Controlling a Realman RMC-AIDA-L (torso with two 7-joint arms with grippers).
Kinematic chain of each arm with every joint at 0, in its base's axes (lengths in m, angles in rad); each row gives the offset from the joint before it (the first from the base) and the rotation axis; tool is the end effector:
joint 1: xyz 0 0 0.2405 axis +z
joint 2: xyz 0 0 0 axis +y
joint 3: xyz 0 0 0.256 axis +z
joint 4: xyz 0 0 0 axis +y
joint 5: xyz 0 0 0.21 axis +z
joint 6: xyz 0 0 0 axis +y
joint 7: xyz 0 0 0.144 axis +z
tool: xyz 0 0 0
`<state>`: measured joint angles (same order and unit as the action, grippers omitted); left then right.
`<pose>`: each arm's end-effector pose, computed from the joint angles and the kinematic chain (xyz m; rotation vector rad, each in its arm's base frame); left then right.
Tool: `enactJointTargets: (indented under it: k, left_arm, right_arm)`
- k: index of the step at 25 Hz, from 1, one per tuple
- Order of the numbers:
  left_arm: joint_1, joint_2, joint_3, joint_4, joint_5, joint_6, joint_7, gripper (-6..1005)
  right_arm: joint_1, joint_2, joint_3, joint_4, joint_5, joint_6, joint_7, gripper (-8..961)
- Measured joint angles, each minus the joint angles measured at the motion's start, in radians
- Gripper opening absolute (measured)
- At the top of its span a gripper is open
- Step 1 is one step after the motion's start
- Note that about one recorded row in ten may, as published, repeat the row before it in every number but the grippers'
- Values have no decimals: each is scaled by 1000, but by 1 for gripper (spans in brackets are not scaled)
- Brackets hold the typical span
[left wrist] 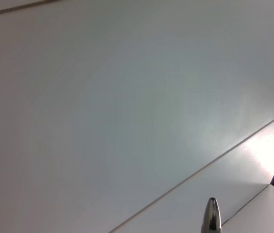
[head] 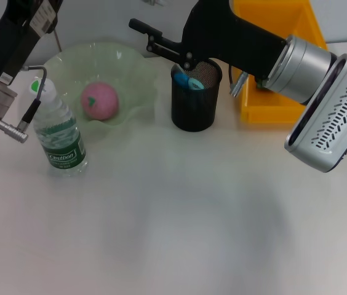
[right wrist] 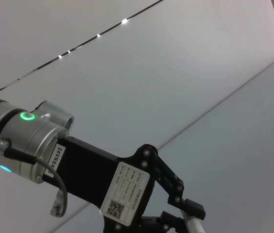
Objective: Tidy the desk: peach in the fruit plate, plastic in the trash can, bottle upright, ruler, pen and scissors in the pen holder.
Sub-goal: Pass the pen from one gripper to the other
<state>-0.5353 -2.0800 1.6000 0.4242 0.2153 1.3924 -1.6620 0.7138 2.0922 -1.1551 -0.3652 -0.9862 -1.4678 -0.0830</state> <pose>-0.1819 0.3662 0.0067 -1.8161 -1.3281 -2.0422 0.1453 0.3762 -0.0183 -1.9168 -0.8812 0.8552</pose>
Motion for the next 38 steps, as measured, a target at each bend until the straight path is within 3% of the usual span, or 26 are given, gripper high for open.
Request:
enactJointTargets:
  k: [13,18,38]
  left_arm:
    - [1,0,39,3,-41,-1,1,251]
    - [1,0,48,2,-41,-1,1,255]
    - [0,0,52,4,-40,-1,-2,273]
  right_arm:
    - [8,0,-2,9,0,0,-24,554]
    - [9,0,-2,9,7,0,-25,423]
    - [10,0,-2,24,20,1,-57,334]
